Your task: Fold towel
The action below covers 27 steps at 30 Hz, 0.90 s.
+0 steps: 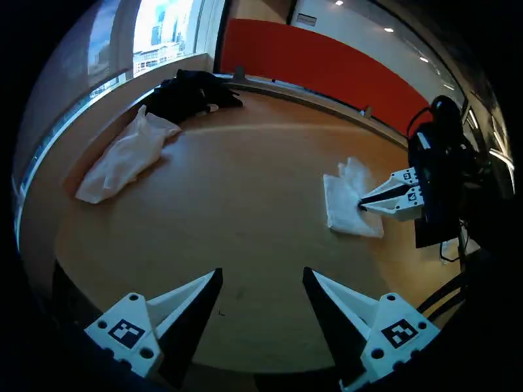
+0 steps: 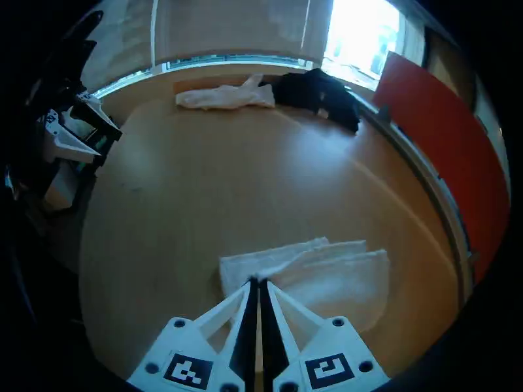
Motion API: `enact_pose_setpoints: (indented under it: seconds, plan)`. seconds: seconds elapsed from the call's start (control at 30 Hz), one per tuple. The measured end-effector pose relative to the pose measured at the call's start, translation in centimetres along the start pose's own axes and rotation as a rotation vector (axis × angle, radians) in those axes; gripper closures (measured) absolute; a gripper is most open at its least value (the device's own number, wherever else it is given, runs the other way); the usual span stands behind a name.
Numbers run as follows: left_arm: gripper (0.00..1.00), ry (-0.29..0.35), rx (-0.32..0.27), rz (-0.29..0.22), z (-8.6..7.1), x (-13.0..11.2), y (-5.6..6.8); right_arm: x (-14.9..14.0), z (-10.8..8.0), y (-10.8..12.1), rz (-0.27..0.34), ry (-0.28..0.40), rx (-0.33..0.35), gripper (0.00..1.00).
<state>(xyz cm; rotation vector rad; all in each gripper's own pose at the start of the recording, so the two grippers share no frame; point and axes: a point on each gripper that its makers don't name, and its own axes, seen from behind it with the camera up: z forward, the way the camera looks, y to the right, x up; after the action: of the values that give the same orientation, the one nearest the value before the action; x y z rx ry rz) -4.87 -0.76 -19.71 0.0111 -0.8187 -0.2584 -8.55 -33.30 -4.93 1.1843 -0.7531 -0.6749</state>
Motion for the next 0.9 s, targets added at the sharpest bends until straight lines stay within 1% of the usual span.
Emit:
enact_pose_setpoints:
  seconds: [0.1, 0.17, 0.33, 0.4, 0.43, 0.47, 0.53, 0.57, 0.6, 0.63, 0.9]
  plan:
    - [0.09, 0.001, 0.005, -0.008, -0.1, -0.3, -0.2, -0.6, 1.3, -0.7, -0.005, -0.023, 0.019, 0.97]
    - [0.09, -0.001, 0.006, -0.014, -0.1, -0.4, -0.2, -0.9, 1.7, -0.8, -0.002, -0.031, 0.023, 0.97]
    - [0.09, -0.002, 0.002, -0.023, 0.1, -0.6, 0.0, -1.2, 1.8, -0.8, 0.014, -0.036, 0.033, 0.93]
    - [0.09, -0.003, 0.001, -0.023, 0.1, -0.6, 0.1, -1.3, 1.6, -0.7, 0.020, -0.037, 0.036, 0.85]
    - [0.09, -0.003, 0.000, -0.022, 0.2, -0.6, 0.2, -1.4, 1.5, -0.7, 0.023, -0.040, 0.036, 0.77]
    - [0.09, -0.004, -0.001, -0.020, 0.2, -0.6, 0.3, -1.5, 1.4, -0.6, 0.026, -0.042, 0.036, 0.66]
    - [0.09, -0.005, -0.002, -0.018, 0.3, -0.5, 0.4, -1.7, 1.2, -0.6, 0.031, -0.044, 0.038, 0.47]
    - [0.09, -0.005, -0.001, -0.016, 0.3, -0.5, 0.4, -1.7, 1.1, -0.6, 0.033, -0.045, 0.040, 0.40]
    - [0.09, -0.006, -0.001, -0.015, 0.4, -0.5, 0.4, -1.8, 1.0, -0.6, 0.035, -0.045, 0.042, 0.36]
    - [0.09, -0.006, 0.000, -0.016, 0.4, -0.5, 0.5, -1.9, 0.9, -0.6, 0.035, -0.044, 0.039, 0.34]
    - [0.09, -0.008, 0.003, -0.021, 0.4, -0.6, 0.5, -2.7, 0.3, -0.4, 0.034, -0.045, 0.024, 0.34]
